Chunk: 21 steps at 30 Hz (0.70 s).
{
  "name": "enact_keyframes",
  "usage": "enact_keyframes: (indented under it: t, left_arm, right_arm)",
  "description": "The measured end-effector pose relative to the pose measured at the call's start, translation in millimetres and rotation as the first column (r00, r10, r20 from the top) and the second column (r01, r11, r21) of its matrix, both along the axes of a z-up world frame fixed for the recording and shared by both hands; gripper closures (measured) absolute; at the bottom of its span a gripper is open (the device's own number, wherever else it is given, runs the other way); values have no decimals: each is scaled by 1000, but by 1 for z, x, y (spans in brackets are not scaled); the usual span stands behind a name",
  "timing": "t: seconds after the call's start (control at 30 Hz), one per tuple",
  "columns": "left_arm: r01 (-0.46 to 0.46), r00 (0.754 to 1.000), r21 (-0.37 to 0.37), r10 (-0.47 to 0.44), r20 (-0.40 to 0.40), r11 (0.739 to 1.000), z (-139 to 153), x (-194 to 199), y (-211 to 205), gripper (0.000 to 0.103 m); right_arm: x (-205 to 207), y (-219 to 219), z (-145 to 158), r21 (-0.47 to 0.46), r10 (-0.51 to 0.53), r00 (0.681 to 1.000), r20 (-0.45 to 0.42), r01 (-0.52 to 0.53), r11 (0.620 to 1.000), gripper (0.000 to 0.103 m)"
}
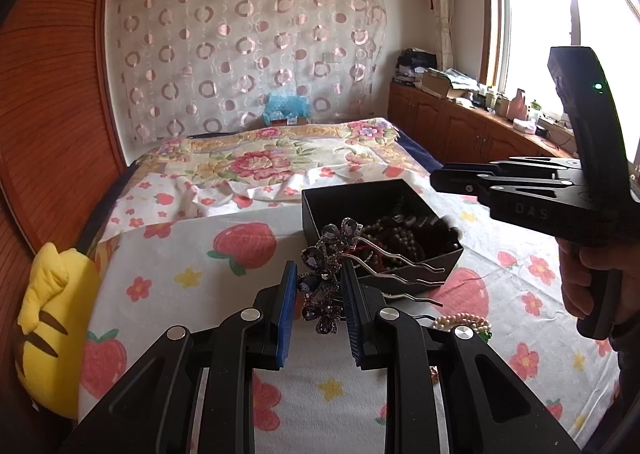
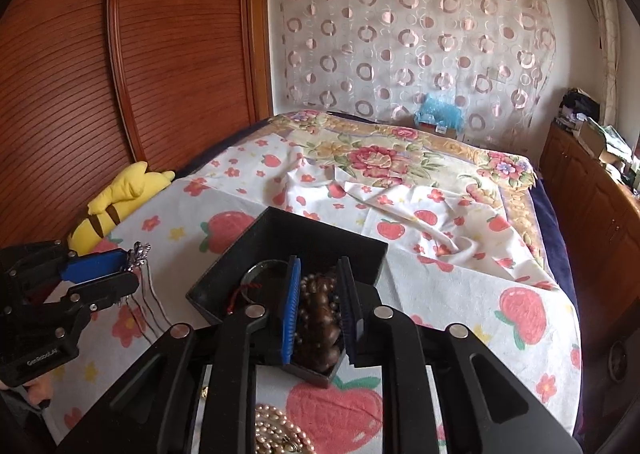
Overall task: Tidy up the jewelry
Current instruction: 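Lower the purple-flower hair comb into the black box and open the left tool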
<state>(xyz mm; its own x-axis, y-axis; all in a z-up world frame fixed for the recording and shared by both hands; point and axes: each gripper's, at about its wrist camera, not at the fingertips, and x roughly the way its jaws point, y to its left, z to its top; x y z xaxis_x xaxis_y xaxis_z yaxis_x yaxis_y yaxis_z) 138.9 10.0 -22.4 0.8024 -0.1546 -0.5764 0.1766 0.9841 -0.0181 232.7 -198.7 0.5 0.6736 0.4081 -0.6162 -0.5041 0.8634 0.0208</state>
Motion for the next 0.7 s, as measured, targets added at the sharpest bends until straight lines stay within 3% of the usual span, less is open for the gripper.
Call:
enact_keyframes:
  t: [0.7]
  left_arm:
    - [-17,1000,46,18,-24,999,-7,53,-22,82]
  right_arm:
    - [-22,-54,-24,21,-54,998,-21,55,998,82]
